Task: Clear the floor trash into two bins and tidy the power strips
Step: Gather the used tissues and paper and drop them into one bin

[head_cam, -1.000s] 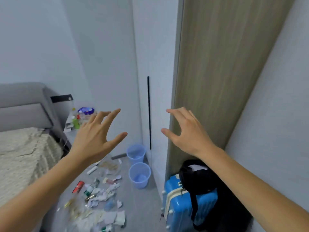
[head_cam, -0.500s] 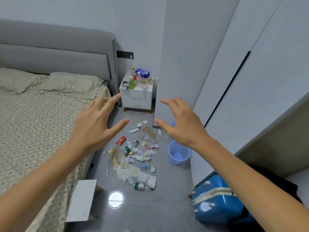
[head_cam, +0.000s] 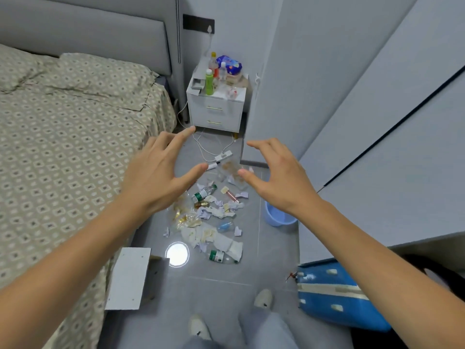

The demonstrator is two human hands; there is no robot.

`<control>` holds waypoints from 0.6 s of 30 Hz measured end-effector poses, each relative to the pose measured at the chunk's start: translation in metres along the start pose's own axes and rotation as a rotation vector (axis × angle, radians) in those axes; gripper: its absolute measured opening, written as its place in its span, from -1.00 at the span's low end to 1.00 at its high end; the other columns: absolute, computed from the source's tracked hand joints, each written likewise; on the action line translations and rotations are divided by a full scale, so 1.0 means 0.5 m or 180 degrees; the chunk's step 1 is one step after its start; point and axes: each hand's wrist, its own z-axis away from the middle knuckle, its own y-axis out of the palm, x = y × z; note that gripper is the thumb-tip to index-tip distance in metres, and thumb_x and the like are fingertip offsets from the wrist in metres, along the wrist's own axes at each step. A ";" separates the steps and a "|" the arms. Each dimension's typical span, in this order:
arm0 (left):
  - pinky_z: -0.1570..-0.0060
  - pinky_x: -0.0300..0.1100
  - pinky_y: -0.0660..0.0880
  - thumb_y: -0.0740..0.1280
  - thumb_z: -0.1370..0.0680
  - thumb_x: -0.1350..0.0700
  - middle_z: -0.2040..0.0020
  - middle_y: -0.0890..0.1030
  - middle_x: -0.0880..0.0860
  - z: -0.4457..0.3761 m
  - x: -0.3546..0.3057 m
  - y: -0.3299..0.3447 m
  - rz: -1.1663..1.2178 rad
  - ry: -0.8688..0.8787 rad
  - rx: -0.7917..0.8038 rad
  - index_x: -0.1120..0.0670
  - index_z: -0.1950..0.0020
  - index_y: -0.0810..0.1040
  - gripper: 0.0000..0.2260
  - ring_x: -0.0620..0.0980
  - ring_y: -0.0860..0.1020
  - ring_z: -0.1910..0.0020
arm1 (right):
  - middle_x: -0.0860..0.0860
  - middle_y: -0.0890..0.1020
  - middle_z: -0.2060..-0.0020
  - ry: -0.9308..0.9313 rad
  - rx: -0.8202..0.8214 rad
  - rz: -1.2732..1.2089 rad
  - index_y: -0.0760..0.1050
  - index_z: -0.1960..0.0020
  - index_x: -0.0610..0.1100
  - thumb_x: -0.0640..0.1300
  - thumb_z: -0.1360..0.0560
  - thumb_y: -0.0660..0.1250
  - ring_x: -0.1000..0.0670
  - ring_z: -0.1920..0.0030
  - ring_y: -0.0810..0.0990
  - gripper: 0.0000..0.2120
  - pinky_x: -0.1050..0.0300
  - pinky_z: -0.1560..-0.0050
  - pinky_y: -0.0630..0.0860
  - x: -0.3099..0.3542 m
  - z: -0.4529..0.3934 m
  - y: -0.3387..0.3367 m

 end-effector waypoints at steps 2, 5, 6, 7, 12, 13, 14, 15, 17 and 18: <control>-0.03 -0.04 0.41 0.11 -0.56 -0.43 -0.21 0.47 0.00 -0.042 0.018 0.059 0.0016 -0.0054 0.0016 -0.15 -0.61 0.19 -0.32 0.04 0.45 -0.18 | 0.08 0.45 -0.25 0.0010 0.0050 -0.0063 0.35 -0.47 0.07 0.26 -0.54 0.33 0.01 -0.26 0.45 -0.43 0.07 -0.11 0.47 -0.047 -0.052 0.046; 0.02 -0.06 0.38 0.11 -0.56 -0.42 -0.18 0.46 0.00 -0.088 0.044 0.138 -0.0053 -0.0124 0.0046 -0.15 -0.60 0.20 -0.33 0.03 0.44 -0.15 | 0.05 0.45 -0.26 -0.0053 0.0152 -0.0145 0.36 -0.46 0.05 0.24 -0.55 0.33 -0.01 -0.26 0.45 -0.44 -0.06 -0.17 0.52 -0.108 -0.121 0.106; 0.04 -0.07 0.36 0.12 -0.56 -0.42 -0.15 0.45 -0.01 -0.105 0.060 0.182 -0.0049 -0.0176 0.0056 -0.15 -0.60 0.21 -0.34 0.02 0.43 -0.13 | 0.05 0.45 -0.25 -0.0085 0.0210 -0.0167 0.36 -0.46 0.05 0.23 -0.55 0.33 -0.01 -0.26 0.45 -0.45 -0.07 -0.18 0.52 -0.140 -0.150 0.137; 0.05 -0.07 0.34 0.12 -0.56 -0.42 -0.12 0.43 -0.02 -0.120 0.078 0.230 -0.0034 -0.0231 0.0060 -0.15 -0.60 0.22 -0.34 0.02 0.42 -0.11 | 0.05 0.45 -0.24 -0.0112 0.0257 -0.0189 0.37 -0.46 0.04 0.23 -0.55 0.33 -0.02 -0.25 0.46 -0.46 -0.09 -0.18 0.53 -0.178 -0.178 0.173; -0.06 0.04 0.42 0.14 -0.56 -0.39 -0.18 0.47 0.03 -0.166 0.206 0.576 0.0038 -0.0479 0.0140 -0.12 -0.59 0.23 -0.34 0.10 0.44 -0.20 | 0.03 0.48 -0.23 -0.0210 0.0343 -0.0216 0.40 -0.42 0.03 0.23 -0.55 0.31 -0.03 -0.26 0.49 -0.48 -0.12 -0.22 0.52 -0.411 -0.279 0.462; -0.10 0.07 0.44 0.14 -0.56 -0.39 -0.23 0.47 0.05 -0.165 0.236 0.657 0.0061 -0.0542 0.0202 -0.12 -0.59 0.23 -0.33 0.11 0.44 -0.23 | 0.04 0.48 -0.23 -0.0184 0.0396 -0.0241 0.40 -0.41 0.03 0.23 -0.55 0.31 -0.02 -0.27 0.49 -0.49 -0.11 -0.23 0.51 -0.460 -0.283 0.537; -0.12 0.10 0.45 0.14 -0.55 -0.39 -0.26 0.48 0.06 -0.161 0.265 0.740 0.0069 -0.0574 0.0252 -0.12 -0.60 0.22 -0.33 0.12 0.44 -0.25 | 0.05 0.48 -0.23 -0.0174 0.0448 -0.0250 0.41 -0.41 0.04 0.23 -0.55 0.31 -0.01 -0.27 0.49 -0.50 -0.11 -0.24 0.51 -0.508 -0.283 0.617; -0.13 0.11 0.45 0.14 -0.55 -0.39 -0.26 0.48 0.06 -0.153 0.295 0.823 0.0056 -0.0578 0.0284 -0.12 -0.59 0.23 -0.34 0.12 0.44 -0.25 | 0.06 0.48 -0.23 -0.0185 0.0507 -0.0244 0.41 -0.40 0.05 0.23 -0.55 0.31 -0.01 -0.27 0.49 -0.51 -0.12 -0.23 0.50 -0.555 -0.278 0.700; -0.12 0.09 0.45 0.16 -0.56 -0.38 -0.25 0.49 0.02 -0.125 0.351 0.983 0.0058 -0.0569 0.0372 -0.13 -0.58 0.26 -0.36 0.11 0.45 -0.24 | 0.07 0.48 -0.20 -0.0208 0.0692 -0.0266 0.41 -0.38 0.05 0.23 -0.55 0.32 -0.01 -0.23 0.50 -0.53 -0.14 -0.20 0.51 -0.644 -0.256 0.859; -0.11 0.06 0.45 0.18 -0.57 -0.37 -0.25 0.49 0.01 -0.109 0.378 1.057 0.0083 -0.0552 0.0413 -0.13 -0.57 0.28 -0.38 0.09 0.45 -0.23 | 0.07 0.48 -0.19 -0.0248 0.0787 -0.0278 0.41 -0.38 0.05 0.22 -0.55 0.32 -0.02 -0.22 0.51 -0.53 -0.15 -0.18 0.51 -0.686 -0.244 0.932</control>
